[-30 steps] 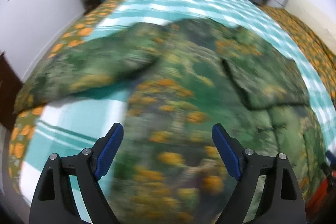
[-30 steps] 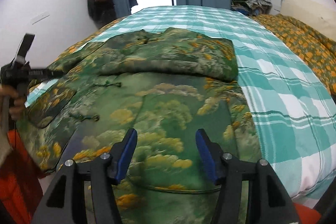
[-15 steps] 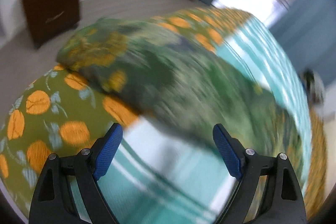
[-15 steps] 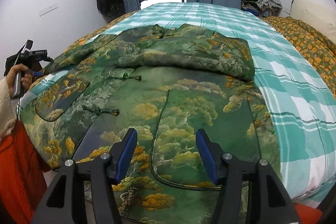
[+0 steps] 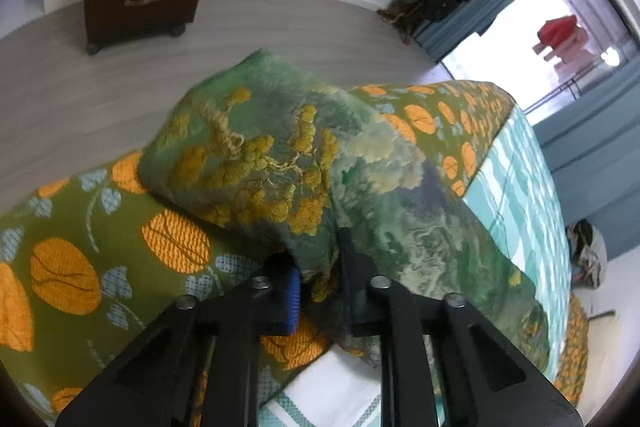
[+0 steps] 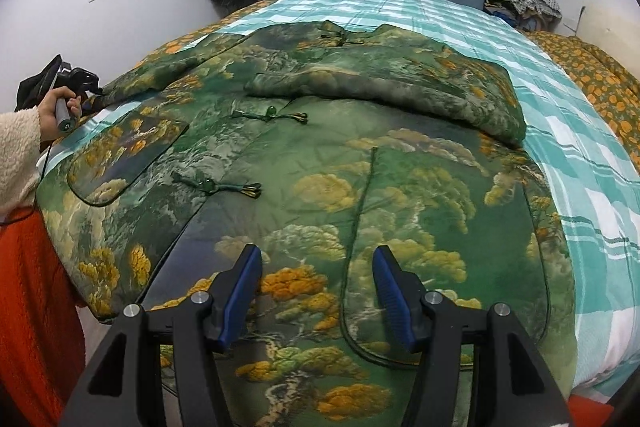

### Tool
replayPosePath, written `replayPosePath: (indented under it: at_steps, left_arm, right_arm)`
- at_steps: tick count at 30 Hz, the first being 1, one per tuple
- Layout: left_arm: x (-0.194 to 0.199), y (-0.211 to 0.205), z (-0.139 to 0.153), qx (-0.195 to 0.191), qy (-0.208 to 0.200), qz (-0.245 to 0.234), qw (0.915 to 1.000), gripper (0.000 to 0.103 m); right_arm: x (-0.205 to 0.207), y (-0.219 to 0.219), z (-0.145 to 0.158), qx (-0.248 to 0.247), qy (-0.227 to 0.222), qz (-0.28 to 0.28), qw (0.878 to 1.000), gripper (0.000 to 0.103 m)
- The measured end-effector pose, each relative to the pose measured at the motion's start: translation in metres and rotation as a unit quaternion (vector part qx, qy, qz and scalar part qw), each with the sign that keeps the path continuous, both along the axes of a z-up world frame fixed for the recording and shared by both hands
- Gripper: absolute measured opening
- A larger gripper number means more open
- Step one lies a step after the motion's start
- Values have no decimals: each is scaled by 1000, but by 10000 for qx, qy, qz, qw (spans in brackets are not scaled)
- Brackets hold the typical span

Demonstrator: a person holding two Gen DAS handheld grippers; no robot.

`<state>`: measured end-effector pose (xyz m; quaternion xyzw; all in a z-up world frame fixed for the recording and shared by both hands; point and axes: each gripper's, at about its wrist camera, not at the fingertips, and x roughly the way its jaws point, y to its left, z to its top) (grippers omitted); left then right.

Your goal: Fold large clothes

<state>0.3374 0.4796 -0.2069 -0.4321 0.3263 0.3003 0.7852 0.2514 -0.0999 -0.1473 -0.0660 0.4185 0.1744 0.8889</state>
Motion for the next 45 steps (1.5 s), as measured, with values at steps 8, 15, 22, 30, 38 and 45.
replayPosePath:
  at_steps: [8, 15, 22, 30, 38, 45]
  left_arm:
    - [41, -115, 122, 2765, 168, -1433, 9501, 9]
    - [59, -321, 185, 4242, -516, -3546, 8316, 9]
    - [70, -456, 106, 4030, 35, -4959, 7692, 25]
    - [26, -453, 42, 2949, 674, -5059, 8078, 64]
    - [-16, -385, 21, 2939, 652, -4457, 8430, 83]
    - [-26, -368, 9, 2593, 169, -4215, 8688, 86]
  right_arm:
    - [-3, -12, 8, 291, -121, -102, 9994, 59]
    - [-7, -25, 16, 508, -285, -208, 9981, 59]
    - [-11, -48, 24, 626, -441, -445, 9961, 59]
    - [-3, -71, 28, 829, -325, -653, 9939, 59]
    - [115, -38, 48, 2403, 558, -330, 9685, 59]
    - [226, 5, 2, 2948, 1621, -966, 9367, 59]
